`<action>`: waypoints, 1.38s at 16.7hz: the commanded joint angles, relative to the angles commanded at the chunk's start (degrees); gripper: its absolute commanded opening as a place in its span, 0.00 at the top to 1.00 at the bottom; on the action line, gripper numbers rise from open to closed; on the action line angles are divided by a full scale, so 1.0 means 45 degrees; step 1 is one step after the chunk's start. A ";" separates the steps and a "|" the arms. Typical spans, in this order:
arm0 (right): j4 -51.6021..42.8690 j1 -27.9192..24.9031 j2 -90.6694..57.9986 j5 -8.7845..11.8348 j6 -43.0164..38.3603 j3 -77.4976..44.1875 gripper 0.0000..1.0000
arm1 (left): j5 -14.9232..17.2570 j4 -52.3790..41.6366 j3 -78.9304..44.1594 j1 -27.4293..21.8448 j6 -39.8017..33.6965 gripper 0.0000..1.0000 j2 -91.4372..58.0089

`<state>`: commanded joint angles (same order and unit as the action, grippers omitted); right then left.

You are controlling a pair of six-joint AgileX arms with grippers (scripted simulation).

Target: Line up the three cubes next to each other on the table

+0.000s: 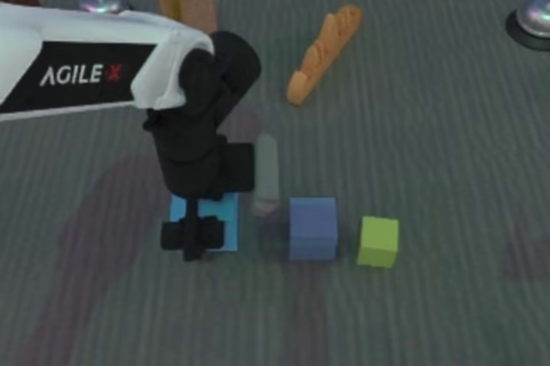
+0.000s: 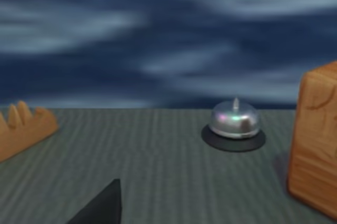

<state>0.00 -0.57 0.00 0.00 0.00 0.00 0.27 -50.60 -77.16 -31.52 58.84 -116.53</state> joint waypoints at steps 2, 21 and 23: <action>0.0000 0.0000 0.0000 0.0000 0.0000 0.0000 0.00 | 0.0000 0.0000 0.0000 0.0000 0.0000 0.40 0.0000; 0.0000 0.0000 0.0000 0.0000 0.0000 0.0000 0.00 | 0.0009 -0.1445 -0.1003 0.0109 0.0028 0.00 0.0428; 0.0000 0.0000 0.0000 0.0000 0.0000 0.0000 0.00 | 0.0003 -0.2466 -0.1622 0.0188 0.0008 0.00 0.0734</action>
<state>0.00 -0.57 0.00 0.00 0.00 0.00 0.28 -61.70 -84.46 -30.67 58.88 -113.23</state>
